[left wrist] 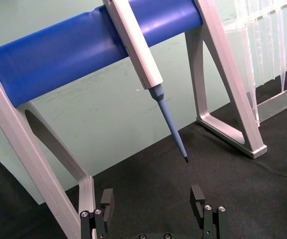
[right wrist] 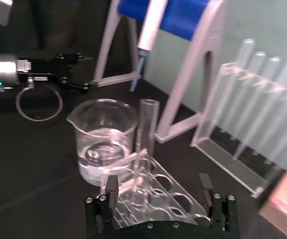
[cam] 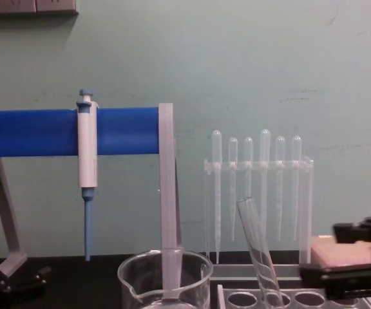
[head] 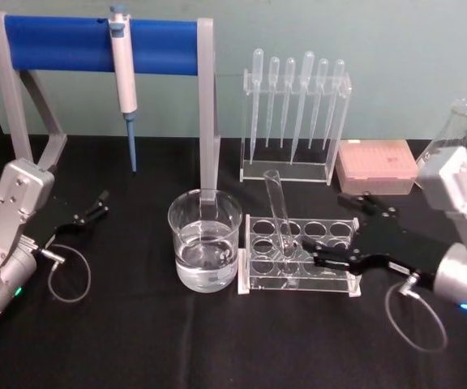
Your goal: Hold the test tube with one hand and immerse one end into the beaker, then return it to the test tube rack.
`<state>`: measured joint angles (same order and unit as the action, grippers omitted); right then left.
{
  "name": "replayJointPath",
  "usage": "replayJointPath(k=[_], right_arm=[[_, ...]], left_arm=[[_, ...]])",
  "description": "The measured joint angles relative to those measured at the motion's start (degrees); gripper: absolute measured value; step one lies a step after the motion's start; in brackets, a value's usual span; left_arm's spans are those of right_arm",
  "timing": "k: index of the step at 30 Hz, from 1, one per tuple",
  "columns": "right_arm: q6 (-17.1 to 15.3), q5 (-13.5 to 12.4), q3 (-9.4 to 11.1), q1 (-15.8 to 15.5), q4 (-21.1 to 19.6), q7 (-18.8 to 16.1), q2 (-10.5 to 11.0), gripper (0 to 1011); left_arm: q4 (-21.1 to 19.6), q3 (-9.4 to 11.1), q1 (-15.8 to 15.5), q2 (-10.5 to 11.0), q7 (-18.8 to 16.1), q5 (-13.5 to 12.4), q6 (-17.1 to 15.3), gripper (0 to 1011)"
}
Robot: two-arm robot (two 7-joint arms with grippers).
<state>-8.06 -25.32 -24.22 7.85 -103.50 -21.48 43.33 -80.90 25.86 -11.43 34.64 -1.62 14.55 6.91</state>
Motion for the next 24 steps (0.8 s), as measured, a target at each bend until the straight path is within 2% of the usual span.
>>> replayJointPath(k=[4, 7, 10, 13, 16, 24], right_arm=[[-2.91, -0.02, -1.82, 3.62, 1.97, -2.9, -2.57, 1003], [-3.93, -0.08, -2.29, 5.02, 3.1, -3.76, -4.04, 1002], [-4.91, -0.45, -2.97, 7.01, 5.41, -5.11, -6.71, 1002], [-5.18, -0.25, -3.39, 8.0, 6.61, -5.44, -7.92, 1003], [-5.38, 1.13, -4.2, 9.49, 8.07, -5.55, -9.3, 1002], [-5.79, 3.93, -5.36, 11.92, 10.73, -6.03, -11.24, 1002]], left_arm=[[0.0, 0.01, 0.0, 0.0, 0.0, 0.0, 0.0, 1000], [0.0, 0.0, 0.0, 0.0, 0.0, 0.0, 0.0, 1000], [0.0, 0.0, 0.0, 0.0, 0.0, 0.0, 0.0, 1000], [0.0, 0.0, 0.0, 0.0, 0.0, 0.0, 0.0, 1000], [0.0, 0.0, 0.0, 0.0, 0.0, 0.0, 0.0, 1000], [0.0, 0.0, 0.0, 0.0, 0.0, 0.0, 0.0, 1000]])
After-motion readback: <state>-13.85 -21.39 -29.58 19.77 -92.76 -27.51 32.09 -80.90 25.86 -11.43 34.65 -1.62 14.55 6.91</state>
